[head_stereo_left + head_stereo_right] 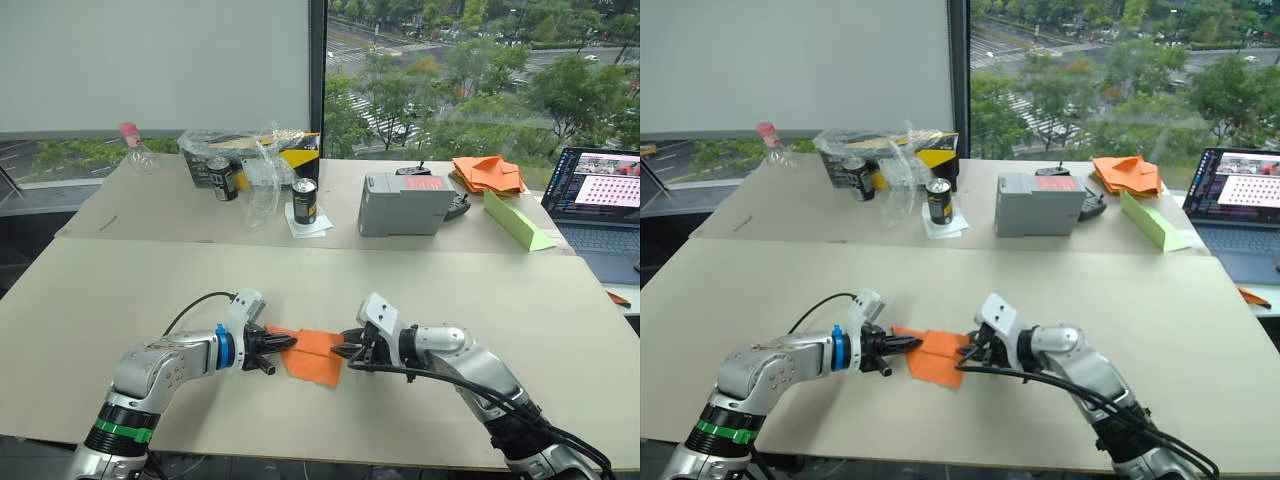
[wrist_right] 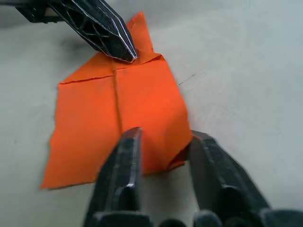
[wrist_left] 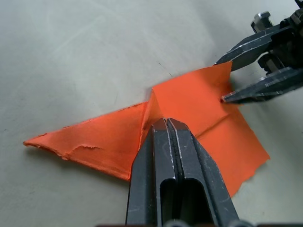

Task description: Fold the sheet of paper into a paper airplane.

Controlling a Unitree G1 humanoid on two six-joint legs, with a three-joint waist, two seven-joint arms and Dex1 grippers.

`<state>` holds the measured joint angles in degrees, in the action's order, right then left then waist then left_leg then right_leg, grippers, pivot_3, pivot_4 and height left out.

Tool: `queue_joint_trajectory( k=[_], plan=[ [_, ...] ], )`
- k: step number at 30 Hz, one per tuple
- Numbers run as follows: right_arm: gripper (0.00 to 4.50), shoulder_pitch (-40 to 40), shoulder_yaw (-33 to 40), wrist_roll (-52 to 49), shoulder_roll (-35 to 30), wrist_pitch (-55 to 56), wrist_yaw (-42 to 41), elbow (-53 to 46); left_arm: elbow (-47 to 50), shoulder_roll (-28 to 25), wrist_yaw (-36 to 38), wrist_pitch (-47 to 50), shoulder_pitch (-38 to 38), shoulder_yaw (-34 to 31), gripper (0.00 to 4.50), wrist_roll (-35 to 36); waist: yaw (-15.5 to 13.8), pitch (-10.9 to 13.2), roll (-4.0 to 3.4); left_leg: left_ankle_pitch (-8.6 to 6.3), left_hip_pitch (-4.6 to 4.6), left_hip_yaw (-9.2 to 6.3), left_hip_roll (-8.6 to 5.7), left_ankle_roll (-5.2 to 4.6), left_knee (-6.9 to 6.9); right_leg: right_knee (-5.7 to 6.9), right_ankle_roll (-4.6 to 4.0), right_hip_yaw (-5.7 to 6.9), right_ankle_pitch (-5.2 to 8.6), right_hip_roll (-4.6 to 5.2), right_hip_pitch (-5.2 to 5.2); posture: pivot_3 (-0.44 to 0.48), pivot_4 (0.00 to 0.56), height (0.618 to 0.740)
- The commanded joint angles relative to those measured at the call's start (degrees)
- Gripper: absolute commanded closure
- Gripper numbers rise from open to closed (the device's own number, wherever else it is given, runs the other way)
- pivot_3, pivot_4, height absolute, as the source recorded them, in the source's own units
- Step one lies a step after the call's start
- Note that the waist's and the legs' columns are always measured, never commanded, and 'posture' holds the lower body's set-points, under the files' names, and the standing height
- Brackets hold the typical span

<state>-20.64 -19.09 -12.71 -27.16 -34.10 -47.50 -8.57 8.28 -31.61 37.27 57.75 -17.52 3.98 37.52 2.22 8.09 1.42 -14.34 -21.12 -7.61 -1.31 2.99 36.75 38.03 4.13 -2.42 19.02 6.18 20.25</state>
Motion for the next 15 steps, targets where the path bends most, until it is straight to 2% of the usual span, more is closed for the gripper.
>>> queue_joint_trajectory(
  k=[1,9,12,15],
  plan=[
    [2.22,0.14,4.23,-2.08,0.53,-2.91,1.44,-0.07,-1.96,-0.07,-1.67,1.19,1.19,1.03,4.50,-2.71,-0.02,0.01,-0.01,0.00,0.00,0.00,0.00,0.00,0.00,0.01,0.00,0.00,0.00,0.00,0.00,0.000,0.150,0.740],
    [2.22,-1.21,12.95,-11.62,6.88,-4.98,3.36,-5.10,-2.40,0.38,-1.53,1.15,0.74,1.26,4.50,-2.90,0.01,0.06,-0.07,-0.01,-0.03,0.00,0.00,-0.01,-0.04,0.00,0.00,0.00,0.00,0.00,0.05,0.000,0.150,0.740],
    [2.97,-0.75,11.45,-11.95,6.68,-4.58,2.44,-6.83,-2.55,0.44,-1.54,1.21,0.55,1.29,4.50,-3.02,-0.01,0.07,-0.09,-0.01,-0.04,0.00,0.00,-0.01,-0.04,-0.01,0.00,0.00,0.00,0.00,0.05,0.000,0.150,0.740],
    [4.10,-0.30,8.94,-10.95,5.79,-4.14,1.62,-6.94,-2.48,0.54,-1.58,1.35,0.41,1.33,4.50,-2.97,-0.01,0.07,-0.09,-0.01,-0.04,0.00,0.00,-0.01,-0.04,-0.02,0.00,-0.01,0.00,0.00,0.05,0.000,0.150,0.740]
  ],
)
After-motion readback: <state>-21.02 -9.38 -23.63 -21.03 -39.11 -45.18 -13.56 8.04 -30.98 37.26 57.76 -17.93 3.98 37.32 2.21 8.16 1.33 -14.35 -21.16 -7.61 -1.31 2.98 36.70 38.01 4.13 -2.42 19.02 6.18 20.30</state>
